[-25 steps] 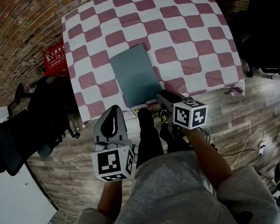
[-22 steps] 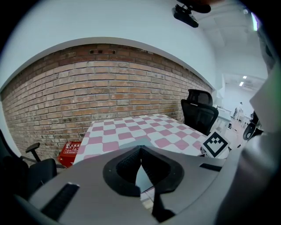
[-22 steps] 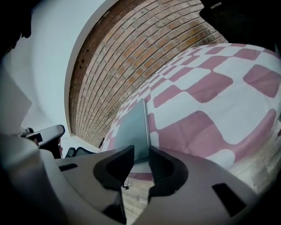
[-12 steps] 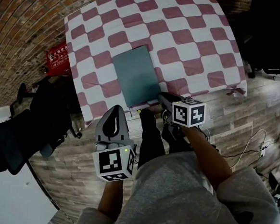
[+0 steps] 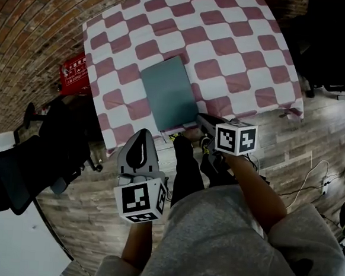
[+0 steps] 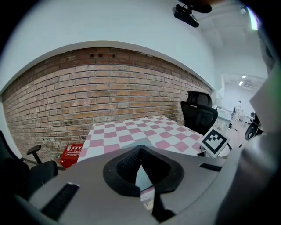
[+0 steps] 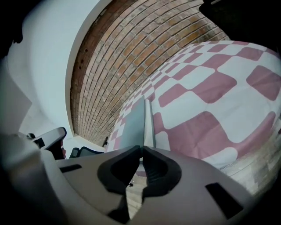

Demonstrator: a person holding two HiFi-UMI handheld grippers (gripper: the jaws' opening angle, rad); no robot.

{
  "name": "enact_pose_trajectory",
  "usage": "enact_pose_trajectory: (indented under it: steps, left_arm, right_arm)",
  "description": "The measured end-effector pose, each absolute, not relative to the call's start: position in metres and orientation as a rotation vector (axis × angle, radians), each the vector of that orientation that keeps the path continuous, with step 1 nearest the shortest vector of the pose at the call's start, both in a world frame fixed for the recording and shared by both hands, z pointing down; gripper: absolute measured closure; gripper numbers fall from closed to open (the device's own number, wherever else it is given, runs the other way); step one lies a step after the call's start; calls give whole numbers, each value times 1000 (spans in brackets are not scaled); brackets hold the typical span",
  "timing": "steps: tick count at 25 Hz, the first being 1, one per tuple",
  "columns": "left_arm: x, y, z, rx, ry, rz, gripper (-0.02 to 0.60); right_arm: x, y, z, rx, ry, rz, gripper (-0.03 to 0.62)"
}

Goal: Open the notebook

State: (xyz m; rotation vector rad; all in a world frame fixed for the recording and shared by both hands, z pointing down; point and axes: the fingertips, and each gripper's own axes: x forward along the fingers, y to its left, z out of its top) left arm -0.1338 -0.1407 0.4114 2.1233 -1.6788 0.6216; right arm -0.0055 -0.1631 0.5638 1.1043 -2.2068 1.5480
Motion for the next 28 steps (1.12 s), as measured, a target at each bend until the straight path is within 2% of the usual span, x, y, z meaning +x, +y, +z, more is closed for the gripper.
enact_pose_trajectory:
  steps: [14,28]
  left_arm:
    - [-151,-130,382,2113,-1777,585,572]
    - [-218,-115,365,1991,-1932,547,572]
  right_arm:
    - [-62,-151,474,888,-2451,1414,559]
    - [-177,-128,453,431,-2544,1393,556]
